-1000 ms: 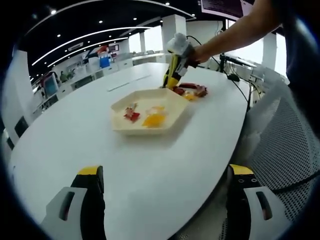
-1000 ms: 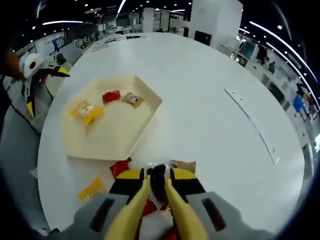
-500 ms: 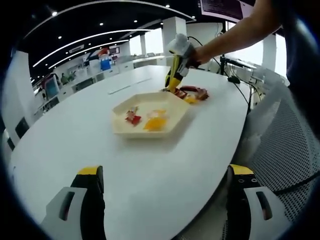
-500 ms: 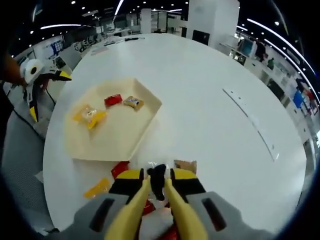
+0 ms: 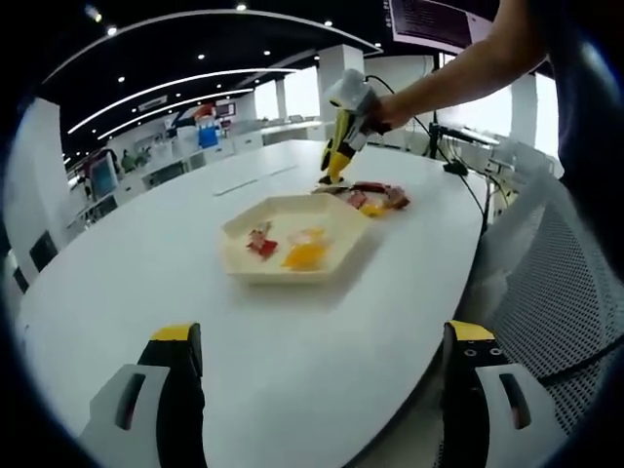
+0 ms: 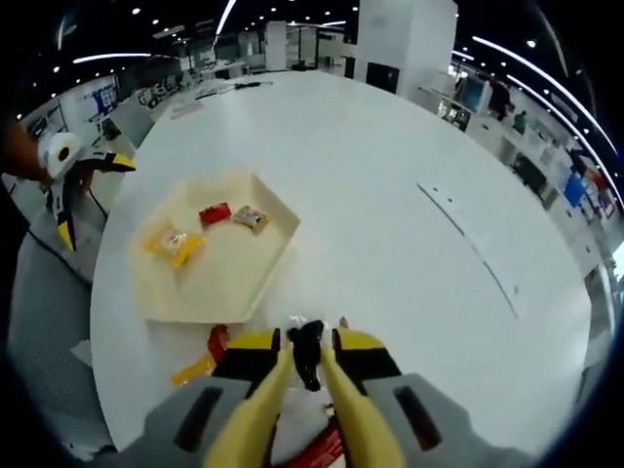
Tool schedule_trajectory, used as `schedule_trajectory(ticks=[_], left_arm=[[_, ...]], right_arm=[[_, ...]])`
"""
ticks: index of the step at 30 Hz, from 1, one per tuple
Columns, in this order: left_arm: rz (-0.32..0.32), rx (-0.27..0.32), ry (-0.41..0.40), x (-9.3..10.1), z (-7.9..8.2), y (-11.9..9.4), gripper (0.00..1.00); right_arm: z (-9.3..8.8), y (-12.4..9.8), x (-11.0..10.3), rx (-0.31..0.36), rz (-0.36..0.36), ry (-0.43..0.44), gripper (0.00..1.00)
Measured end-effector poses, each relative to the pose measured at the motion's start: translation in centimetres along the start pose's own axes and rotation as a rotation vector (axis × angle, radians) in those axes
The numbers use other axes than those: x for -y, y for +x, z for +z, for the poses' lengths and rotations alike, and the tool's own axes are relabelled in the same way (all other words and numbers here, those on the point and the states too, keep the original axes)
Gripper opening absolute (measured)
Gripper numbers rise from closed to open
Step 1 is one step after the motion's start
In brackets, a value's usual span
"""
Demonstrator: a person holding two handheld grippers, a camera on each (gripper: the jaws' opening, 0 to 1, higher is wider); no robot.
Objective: Place the target food into the container with the food tongs after gripping and lifting it, then release it inside without dropping or visibly crushing the food.
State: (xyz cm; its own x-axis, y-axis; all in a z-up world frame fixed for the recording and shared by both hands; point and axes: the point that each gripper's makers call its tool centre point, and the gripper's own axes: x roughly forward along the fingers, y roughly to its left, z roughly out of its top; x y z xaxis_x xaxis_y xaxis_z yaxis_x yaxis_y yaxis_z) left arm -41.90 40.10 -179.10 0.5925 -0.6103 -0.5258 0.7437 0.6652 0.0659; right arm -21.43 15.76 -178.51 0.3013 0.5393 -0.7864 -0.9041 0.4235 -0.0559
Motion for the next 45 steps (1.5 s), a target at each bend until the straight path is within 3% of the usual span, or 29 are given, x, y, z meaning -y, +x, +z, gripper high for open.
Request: schedule_trajectory(ticks=[20,45], left_arm=[[0.008,0.071,-0.033,-0.3,1.2,-0.3,1.0],[0.0,0.068,-0.018,0.0,1.3,-0.3,1.0]], right_arm=[[3.0,-2.3,0.9,0.015,-0.027,-0.007,0.2],[7.1,-1.2,-2.1,0.02,0.003,-0.031,0.21]])
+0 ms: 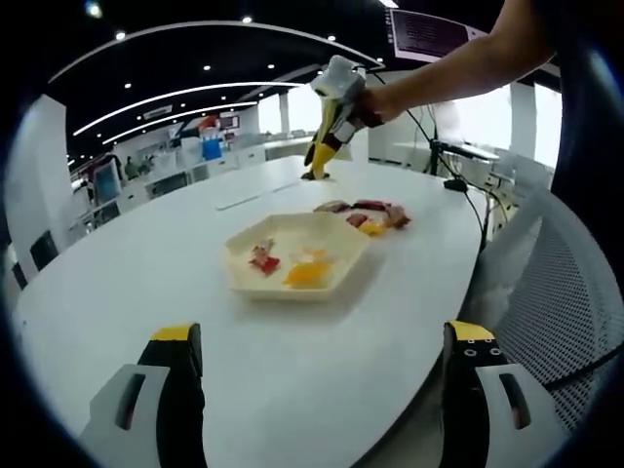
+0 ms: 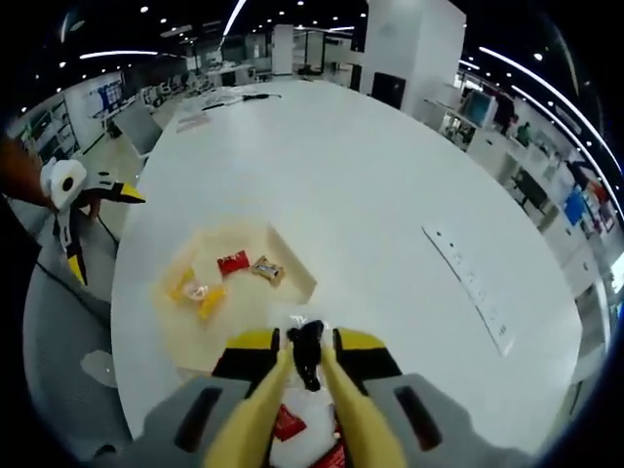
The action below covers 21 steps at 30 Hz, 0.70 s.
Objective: Place the target food into the container with the food tongs after gripping and lifting it, then release it inside without dropping or visibly crushing the food.
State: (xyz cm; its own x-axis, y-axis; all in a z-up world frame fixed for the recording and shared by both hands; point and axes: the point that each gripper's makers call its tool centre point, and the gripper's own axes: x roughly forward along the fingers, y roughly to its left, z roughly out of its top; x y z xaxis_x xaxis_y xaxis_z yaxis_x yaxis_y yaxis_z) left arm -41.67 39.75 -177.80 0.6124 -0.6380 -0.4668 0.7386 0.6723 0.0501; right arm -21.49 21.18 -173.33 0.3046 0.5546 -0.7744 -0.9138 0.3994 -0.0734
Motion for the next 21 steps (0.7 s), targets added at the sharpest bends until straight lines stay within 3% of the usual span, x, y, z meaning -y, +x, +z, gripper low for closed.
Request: schedule_trajectory(ticks=[5,21], left_arm=[[0.023,-0.028,-0.002,-0.5,-0.5,-0.1,1.0],[0.007,0.021,0.017,0.0,0.5,-0.2,1.0]], right_arm=[[1.4,0.5,-1.3,0.013,0.001,-0.005,0.21],[4.2,2.1,-4.4,0.0,0.03,-0.04,0.21]])
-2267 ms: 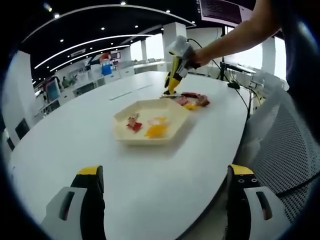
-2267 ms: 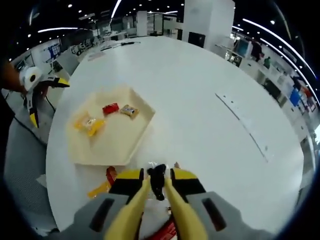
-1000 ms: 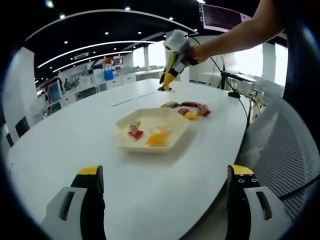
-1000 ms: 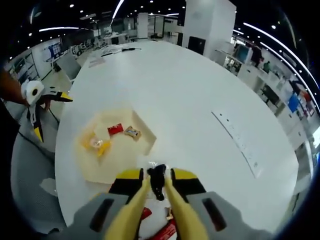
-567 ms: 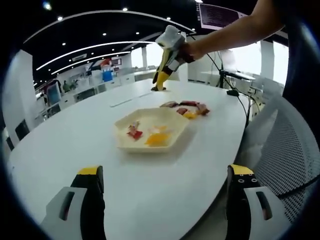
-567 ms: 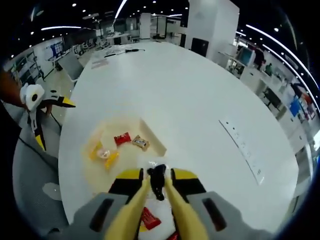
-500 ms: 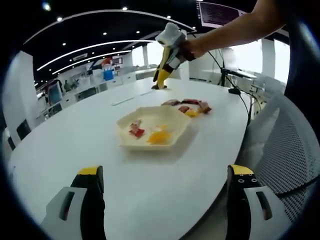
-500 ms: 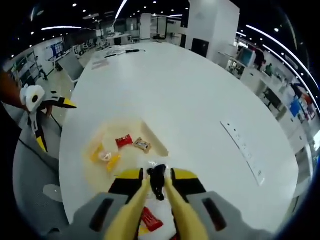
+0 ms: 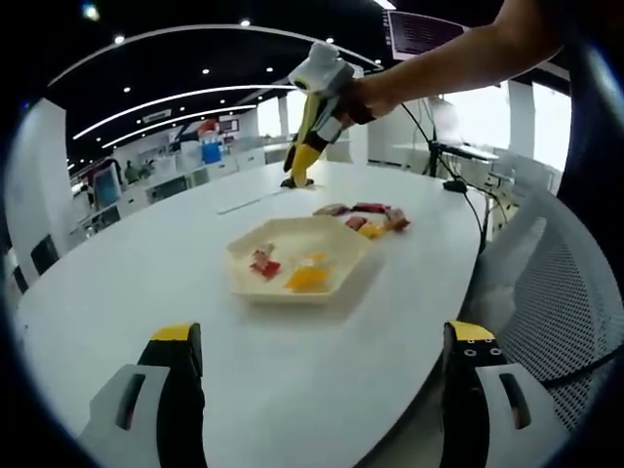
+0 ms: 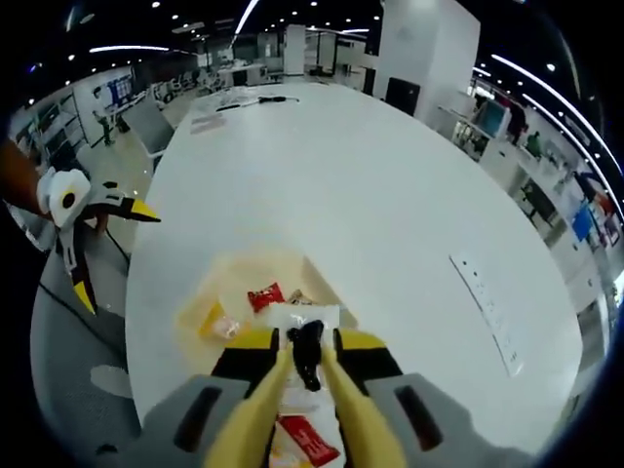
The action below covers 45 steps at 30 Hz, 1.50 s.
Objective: Place the target food into the container with the food tongs after gripping and lifting it, then release it inside without dropping or visibly crushing the food.
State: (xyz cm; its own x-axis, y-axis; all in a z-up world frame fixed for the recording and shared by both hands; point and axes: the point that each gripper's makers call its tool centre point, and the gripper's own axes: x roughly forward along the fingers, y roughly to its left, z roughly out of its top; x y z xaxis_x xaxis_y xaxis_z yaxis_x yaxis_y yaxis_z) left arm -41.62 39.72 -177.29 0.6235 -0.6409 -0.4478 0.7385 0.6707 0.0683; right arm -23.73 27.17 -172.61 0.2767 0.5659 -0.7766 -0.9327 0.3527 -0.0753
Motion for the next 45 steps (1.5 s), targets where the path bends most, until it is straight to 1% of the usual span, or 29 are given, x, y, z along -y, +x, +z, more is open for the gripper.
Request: schedule_trajectory(ticks=[2,7,10,14,16,19,22,26,32,36,38,40,42,43,45], left_arm=[[-0.008,0.001,0.001,0.2,0.1,0.0,1.0],[-0.03,-0.006,0.022,0.7,-0.1,0.2,1.0],[-0.022,0.005,0.012,0.5,0.2,0.0,1.0],[-0.024,0.001,0.015,0.6,0.1,0.1,1.0],[-0.028,0.004,0.019,0.7,0.2,0.1,1.0],[-0.029,0.0,0.003,0.6,0.1,0.1,1.0],[-0.023,0.009,0.011,0.5,0.2,0.0,1.0],[-0.025,0.004,0.01,0.5,0.2,0.0,1.0],[-0.025,0.001,0.013,0.4,0.1,0.1,1.0],[-0.025,-0.002,0.015,0.4,0.0,0.1,1.0],[-0.025,-0.002,0.002,0.4,0.0,0.1,1.0],[-0.014,0.008,-0.033,0.0,0.1,0.0,1.0],[-0.005,0.012,-0.044,-0.2,0.2,-0.1,1.0],[-0.006,0.011,-0.043,-0.1,0.2,0.0,1.0],[-0.03,0.013,-0.051,0.6,0.6,0.1,1.0]], right_arm=[[0.1,0.2,-0.5,-0.006,0.005,-0.004,0.21],[0.5,0.6,-0.8,-0.012,0.004,0.003,0.21],[0.7,0.9,-0.9,-0.014,0.0,0.006,0.21],[1.2,1.2,-1.4,-0.017,-0.003,0.002,0.21],[1.5,1.3,-1.3,-0.015,-0.004,0.003,0.21],[1.6,1.4,-1.2,-0.017,-0.005,0.007,0.22],[1.6,1.4,-1.0,-0.016,-0.01,0.002,0.22],[2.1,1.4,-0.9,0.008,-0.006,0.005,0.24],[2.4,1.3,-0.9,0.025,-0.005,-0.002,0.25],[2.9,1.0,-0.6,0.051,-0.014,-0.006,0.26],[3.1,0.7,-0.4,0.066,-0.02,-0.004,0.26],[3.4,0.3,-0.3,0.082,-0.024,-0.002,0.26],[3.7,0.0,-0.3,0.098,-0.029,-0.01,0.26],[3.9,-0.3,-0.2,0.109,-0.039,-0.027,0.26],[4.0,-0.7,-0.5,0.116,-0.04,-0.021,0.26]])
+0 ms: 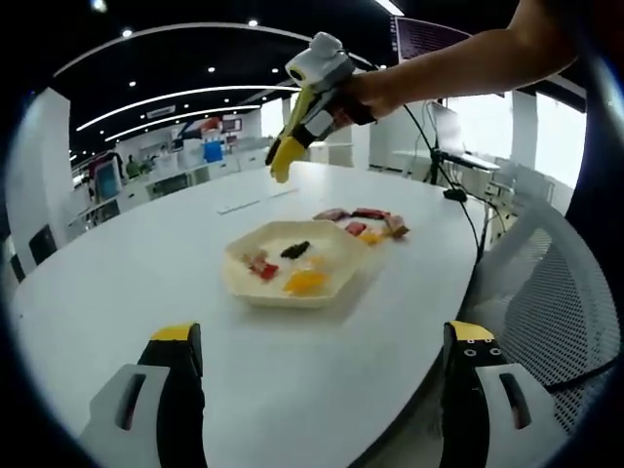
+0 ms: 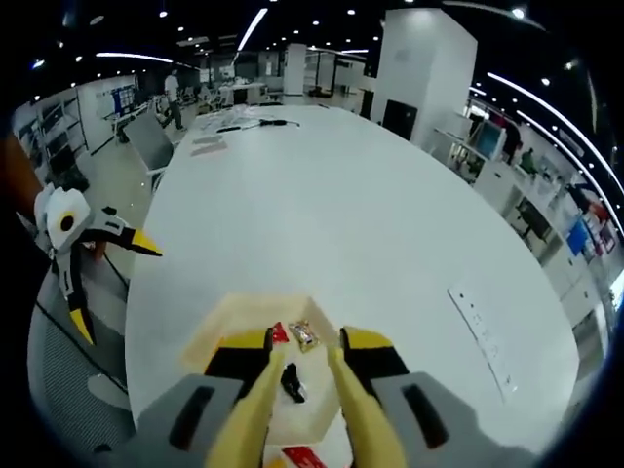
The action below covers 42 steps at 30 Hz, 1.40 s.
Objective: Place the target food into the container with the food tongs after gripping and lifting it, then release it inside without dropping or visibly crushing the food.
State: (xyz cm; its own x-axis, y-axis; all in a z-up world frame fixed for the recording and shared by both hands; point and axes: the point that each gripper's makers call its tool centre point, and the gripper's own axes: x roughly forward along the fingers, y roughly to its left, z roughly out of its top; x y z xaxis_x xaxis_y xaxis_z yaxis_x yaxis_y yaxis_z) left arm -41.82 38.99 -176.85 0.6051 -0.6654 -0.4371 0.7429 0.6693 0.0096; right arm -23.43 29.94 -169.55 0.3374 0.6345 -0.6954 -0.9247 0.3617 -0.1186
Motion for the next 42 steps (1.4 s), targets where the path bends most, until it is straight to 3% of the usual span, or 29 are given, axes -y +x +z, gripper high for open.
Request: schedule_trajectory(ticks=[4,6,11,19,20,22,24,26,28,30,33,37,39,42], left_arm=[[-0.032,0.041,0.015,1.3,1.4,0.2,1.0],[-0.028,0.034,0.051,1.4,1.1,0.2,1.0],[0.003,0.029,0.039,0.5,1.1,0.1,1.0],[0.007,0.042,0.092,0.6,1.4,0.0,1.0],[-0.005,0.036,0.072,0.8,1.1,0.1,1.0],[0.043,-0.029,0.089,-0.2,0.1,0.0,1.0],[0.042,0.032,0.088,-0.3,1.2,-0.1,1.0],[0.013,0.023,0.093,0.3,1.0,0.0,1.0],[0.021,0.027,0.109,0.3,1.0,-0.1,1.0],[0.046,0.047,0.051,-0.4,1.3,-0.2,1.0],[0.058,0.012,0.012,-1.0,0.6,-0.2,1.0],[0.017,0.048,0.073,0.3,1.4,-0.1,1.0],[0.018,0.058,0.06,0.3,1.5,-0.3,1.0],[0.072,0.036,0.029,-1.1,1.1,-0.5,1.0]], right_arm=[[0.5,-0.6,-0.3,0.027,-0.021,0.023,0.26],[0.6,-0.7,-0.6,0.023,-0.027,0.027,0.26],[1.4,-1.3,-1.0,0.043,-0.065,0.071,0.27],[1.3,-0.9,-0.7,0.066,-0.071,0.03,0.27],[1.3,-1.0,-0.6,0.075,-0.065,0.044,0.27],[1.4,-1.2,-0.8,0.087,-0.051,0.037,0.27],[1.6,-1.4,-0.6,0.092,-0.045,0.012,0.27],[1.9,-1.7,-0.5,0.112,-0.046,0.011,0.27],[1.8,-2.0,-0.5,0.116,-0.049,0.023,0.27],[1.5,-2.6,-0.7,0.111,-0.051,0.013,0.27],[1.1,-3.6,-0.5,0.143,-0.069,0.047,0.28],[-0.1,-3.8,-0.2,0.136,-0.08,0.033,0.28],[-0.5,-4.3,-0.2,0.15,-0.087,0.049,0.28],[-1.3,-4.5,-0.7,0.141,-0.071,0.036,0.28]])
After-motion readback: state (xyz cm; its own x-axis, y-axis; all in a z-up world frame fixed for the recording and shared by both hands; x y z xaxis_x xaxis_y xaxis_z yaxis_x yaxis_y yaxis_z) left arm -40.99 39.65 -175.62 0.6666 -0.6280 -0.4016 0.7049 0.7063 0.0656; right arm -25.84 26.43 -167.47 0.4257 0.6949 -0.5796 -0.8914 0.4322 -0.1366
